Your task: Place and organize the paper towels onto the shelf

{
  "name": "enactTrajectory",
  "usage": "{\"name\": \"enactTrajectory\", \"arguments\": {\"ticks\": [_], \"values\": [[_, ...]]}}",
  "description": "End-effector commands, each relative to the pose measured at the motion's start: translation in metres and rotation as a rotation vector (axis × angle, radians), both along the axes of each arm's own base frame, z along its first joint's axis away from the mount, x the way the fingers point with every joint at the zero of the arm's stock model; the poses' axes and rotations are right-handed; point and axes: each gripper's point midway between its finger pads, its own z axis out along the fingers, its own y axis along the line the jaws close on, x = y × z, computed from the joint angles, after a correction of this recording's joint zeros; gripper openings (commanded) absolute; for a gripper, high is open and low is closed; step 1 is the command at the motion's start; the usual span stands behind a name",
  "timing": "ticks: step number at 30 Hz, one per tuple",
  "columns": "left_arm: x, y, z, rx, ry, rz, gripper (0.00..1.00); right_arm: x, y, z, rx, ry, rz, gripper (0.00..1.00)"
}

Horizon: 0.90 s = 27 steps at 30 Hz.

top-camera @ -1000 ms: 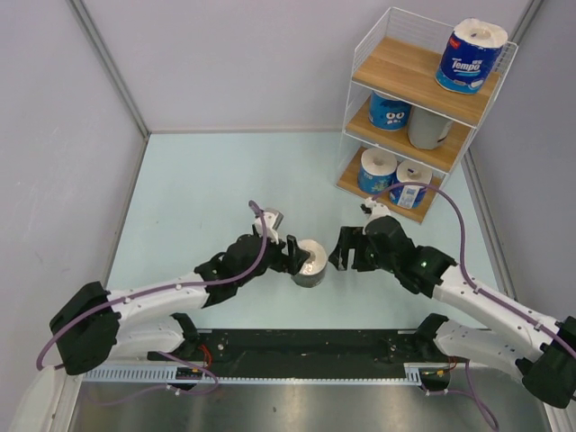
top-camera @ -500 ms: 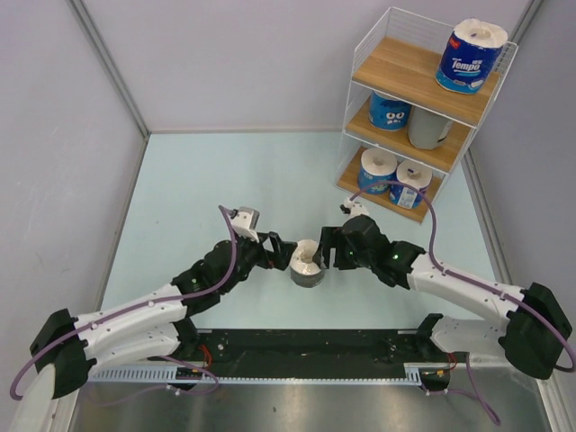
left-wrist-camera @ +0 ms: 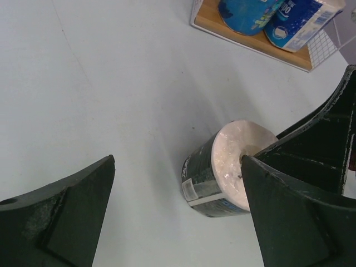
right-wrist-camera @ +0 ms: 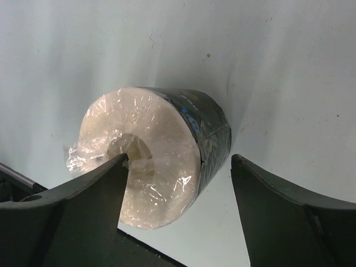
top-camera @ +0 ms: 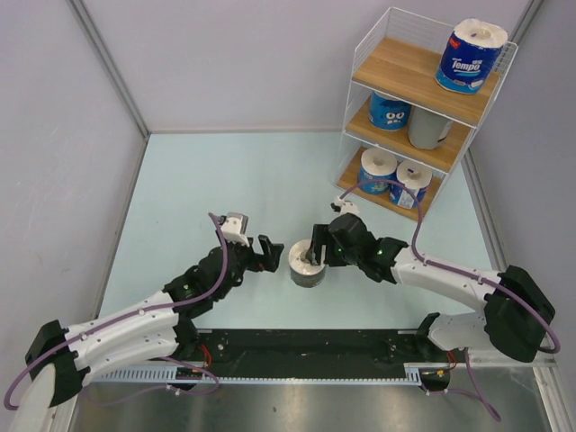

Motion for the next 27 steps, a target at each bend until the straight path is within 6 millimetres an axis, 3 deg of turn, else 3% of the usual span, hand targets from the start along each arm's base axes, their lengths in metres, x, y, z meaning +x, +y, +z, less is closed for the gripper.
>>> {"name": "enactTrajectory", "arguments": {"ticks": [1, 5, 11, 17, 22, 27], "values": [[0.001, 0.01, -0.005, 0.013, 0.003, 0.046, 1.0, 0.014, 0.013, 0.014, 0.029, -0.039, -0.027, 0.77], [0.003, 0.018, -0.01, 0.031, 0.014, 0.087, 0.99, 0.009, 0.016, -0.002, -0.033, -0.009, -0.001, 0.74], [0.007, 0.03, -0.014, 0.081, 0.022, 0.15, 1.0, 0.008, 0.018, -0.004, -0.073, -0.024, -0.002, 0.63], [0.014, 0.042, -0.025, 0.113, 0.028, 0.238, 1.0, 0.007, 0.019, 0.008, -0.063, -0.058, 0.025, 0.47], [0.027, 0.054, -0.018, 0.193, 0.02, 0.349, 1.0, 0.006, 0.013, 0.018, -0.097, -0.068, 0.042, 0.43], [0.038, 0.058, -0.009, 0.279, 0.029, 0.431, 1.0, 0.015, 0.008, 0.052, -0.06, -0.143, 0.018, 0.43]]}}
